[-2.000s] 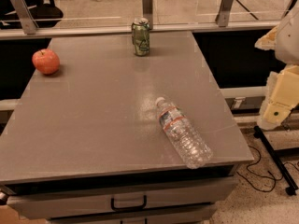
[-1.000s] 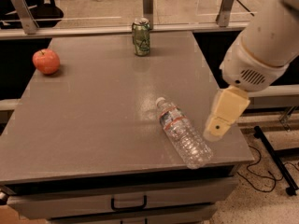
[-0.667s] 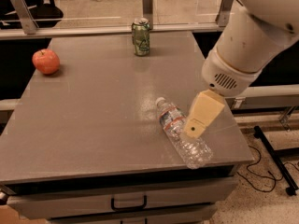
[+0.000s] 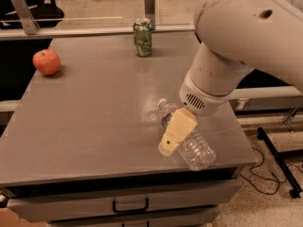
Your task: Move water bottle near green can
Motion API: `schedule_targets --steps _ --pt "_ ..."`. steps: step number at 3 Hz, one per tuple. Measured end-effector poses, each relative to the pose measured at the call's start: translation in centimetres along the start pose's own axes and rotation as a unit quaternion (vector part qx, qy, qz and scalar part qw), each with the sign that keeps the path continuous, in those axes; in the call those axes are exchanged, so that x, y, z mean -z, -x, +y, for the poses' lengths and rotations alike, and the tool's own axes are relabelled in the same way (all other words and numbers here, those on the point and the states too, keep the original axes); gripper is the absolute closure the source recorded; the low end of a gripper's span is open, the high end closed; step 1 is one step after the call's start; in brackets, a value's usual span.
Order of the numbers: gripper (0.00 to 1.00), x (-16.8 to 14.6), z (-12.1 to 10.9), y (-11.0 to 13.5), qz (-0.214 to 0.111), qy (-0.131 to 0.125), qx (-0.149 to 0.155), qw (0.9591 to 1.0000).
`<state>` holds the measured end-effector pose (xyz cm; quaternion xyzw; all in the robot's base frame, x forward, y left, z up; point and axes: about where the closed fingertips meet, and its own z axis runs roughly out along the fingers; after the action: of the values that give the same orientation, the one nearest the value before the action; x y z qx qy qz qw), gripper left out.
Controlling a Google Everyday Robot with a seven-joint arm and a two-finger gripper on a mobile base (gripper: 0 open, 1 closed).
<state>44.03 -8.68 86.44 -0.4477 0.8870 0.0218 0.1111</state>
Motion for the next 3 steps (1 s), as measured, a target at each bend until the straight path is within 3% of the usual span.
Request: schedule_targets --steps 1,3 --pt "0.18 -0.99 0.67 0.16 0.001 -0.004 -0.025 0.9997" --pt "0.64 -0.95 0.65 0.75 -0.009 -0.016 -0.042 0.9989"
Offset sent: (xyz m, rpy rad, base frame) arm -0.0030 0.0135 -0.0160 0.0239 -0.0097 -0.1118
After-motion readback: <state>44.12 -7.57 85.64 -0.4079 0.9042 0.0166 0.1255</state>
